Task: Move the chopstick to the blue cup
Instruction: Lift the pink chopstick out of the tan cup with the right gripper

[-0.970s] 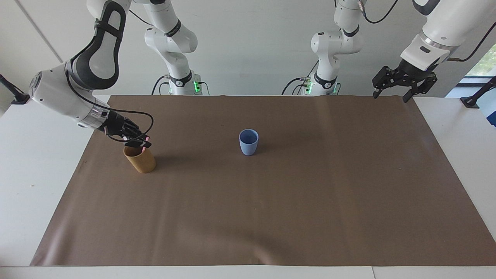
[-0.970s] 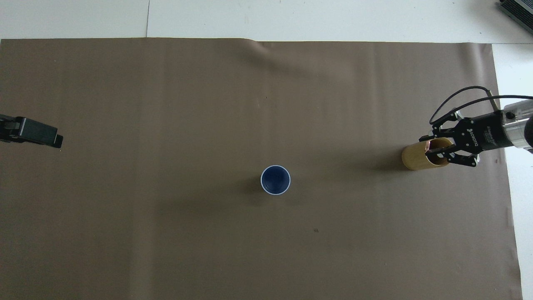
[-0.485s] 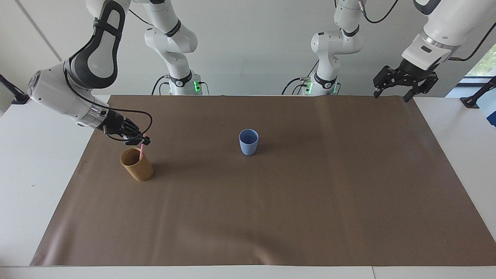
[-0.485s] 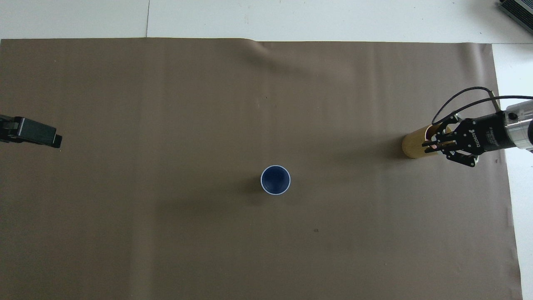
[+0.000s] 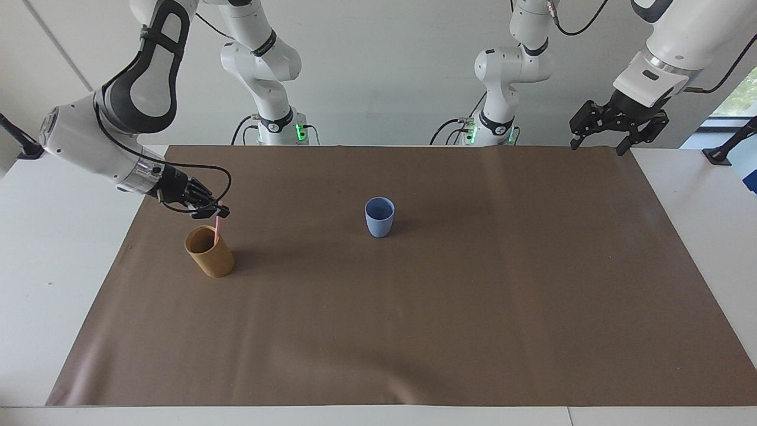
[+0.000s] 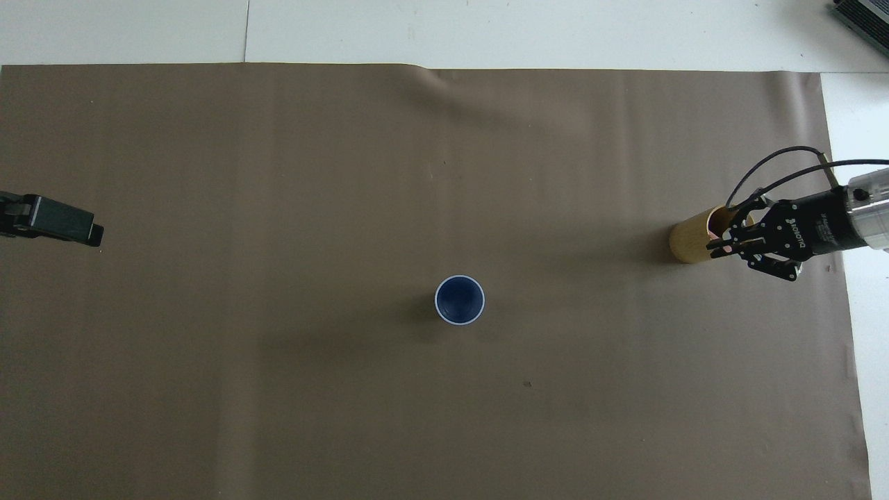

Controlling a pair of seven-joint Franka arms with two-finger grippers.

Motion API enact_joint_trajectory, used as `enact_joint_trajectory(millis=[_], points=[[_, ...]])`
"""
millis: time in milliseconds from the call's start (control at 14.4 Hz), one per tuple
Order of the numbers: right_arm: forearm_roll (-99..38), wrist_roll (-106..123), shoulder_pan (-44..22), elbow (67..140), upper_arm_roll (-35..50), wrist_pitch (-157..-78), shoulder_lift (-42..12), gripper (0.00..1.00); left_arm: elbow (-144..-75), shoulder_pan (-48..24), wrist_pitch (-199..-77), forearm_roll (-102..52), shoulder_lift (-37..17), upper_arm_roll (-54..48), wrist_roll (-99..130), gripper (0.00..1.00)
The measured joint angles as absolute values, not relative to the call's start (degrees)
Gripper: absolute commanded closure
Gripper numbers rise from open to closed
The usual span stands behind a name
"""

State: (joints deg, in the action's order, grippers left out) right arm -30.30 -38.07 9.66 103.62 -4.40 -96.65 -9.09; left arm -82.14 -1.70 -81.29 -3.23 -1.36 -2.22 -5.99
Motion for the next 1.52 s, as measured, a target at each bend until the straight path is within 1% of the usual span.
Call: enact_joint_trajectory(millis=[277, 554, 901, 1040, 1178, 1386, 1525], points=[[-30.29, -38.01, 10.18, 101.68, -4.48, -93.48, -8.97, 1.00, -82.14, -1.70, -81.29, -3.23, -1.36, -2.22, -5.99, 0.00], [-28.46, -38.01, 10.17, 97.08, -4.46, -88.20, -7.76, 1.00, -82.14, -1.70, -81.29, -3.23, -1.36, -2.22, -5.99, 0.00], [-27.56, -38.01, 9.98, 94.56, -3.77, -82.70, -2.13, 1.00, -82.14, -1.70, -81.29, -3.23, -1.36, -2.22, -5.99, 0.00], [-27.83, -38.01, 9.77, 91.97, -2.93, -79.31, -0.11, 1.00, -82.14, -1.70, -81.29, -3.23, -1.36, -2.22, -5.99, 0.00], [-29.37, -38.01, 9.32, 89.59, -2.00, -76.33, 0.79, 1.00, -82.14, -1.70, -81.29, -3.23, -1.36, -2.22, -5.99, 0.00], [-31.58, -38.16, 9.13, 88.74, -0.53, -74.89, 1.00, 1.00, -82.14, -1.70, -81.29, -3.23, -1.36, -2.22, -5.99, 0.00], [-31.90, -40.57, 9.07, 89.05, 2.19, -74.98, 0.99, 1.00, -82.14, -1.70, -81.29, -3.23, -1.36, -2.22, -5.99, 0.00]])
